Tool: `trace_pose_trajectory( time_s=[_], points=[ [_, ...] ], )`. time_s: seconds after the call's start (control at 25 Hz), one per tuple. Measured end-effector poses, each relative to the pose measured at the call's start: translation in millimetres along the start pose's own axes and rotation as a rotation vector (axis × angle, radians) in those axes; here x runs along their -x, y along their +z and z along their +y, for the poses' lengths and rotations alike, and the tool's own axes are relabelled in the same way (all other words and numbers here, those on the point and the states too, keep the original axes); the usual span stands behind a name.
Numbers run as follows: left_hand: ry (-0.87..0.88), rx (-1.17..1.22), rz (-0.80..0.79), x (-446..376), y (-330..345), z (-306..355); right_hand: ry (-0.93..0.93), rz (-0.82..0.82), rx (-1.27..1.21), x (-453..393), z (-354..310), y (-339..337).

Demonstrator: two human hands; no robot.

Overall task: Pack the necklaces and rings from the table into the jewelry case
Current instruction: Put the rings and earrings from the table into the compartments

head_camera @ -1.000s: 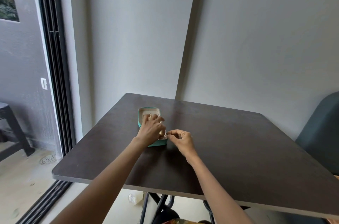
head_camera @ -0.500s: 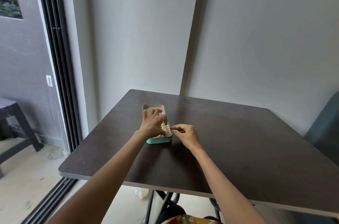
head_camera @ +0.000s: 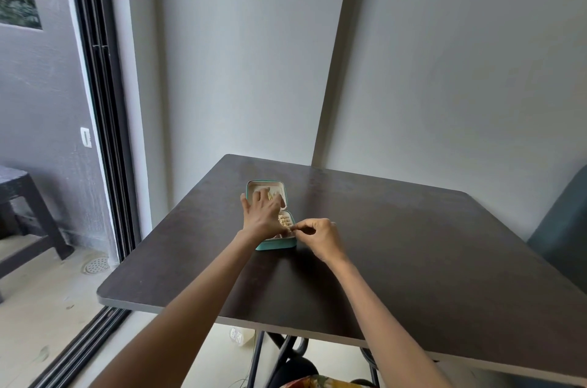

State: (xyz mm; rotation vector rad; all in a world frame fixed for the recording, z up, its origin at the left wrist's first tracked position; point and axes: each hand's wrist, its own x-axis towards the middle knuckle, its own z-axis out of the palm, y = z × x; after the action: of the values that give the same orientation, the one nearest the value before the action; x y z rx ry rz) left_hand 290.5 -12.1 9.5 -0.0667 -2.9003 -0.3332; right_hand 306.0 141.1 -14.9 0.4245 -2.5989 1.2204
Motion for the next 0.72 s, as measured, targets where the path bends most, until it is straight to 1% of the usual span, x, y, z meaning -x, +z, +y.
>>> trace_pose_trajectory(
  time_s=[0.28,0.44,0.56,0.72],
  points=[
    [-0.023,0.004,-0.012,-2,0,0,0.010,0.086,-0.084,-5,2,2],
    [-0.027,0.040,-0.044,-4,1,-1,-0.061,0.017,0.068,-4,4,7],
    [-0.033,0.055,-0.071,-5,2,-1,-0.116,-0.052,0.108,-7,4,4],
    [-0.029,0.049,-0.086,-8,-4,-5,-0.127,-0.177,0.223,-15,-9,-5]
  ],
)
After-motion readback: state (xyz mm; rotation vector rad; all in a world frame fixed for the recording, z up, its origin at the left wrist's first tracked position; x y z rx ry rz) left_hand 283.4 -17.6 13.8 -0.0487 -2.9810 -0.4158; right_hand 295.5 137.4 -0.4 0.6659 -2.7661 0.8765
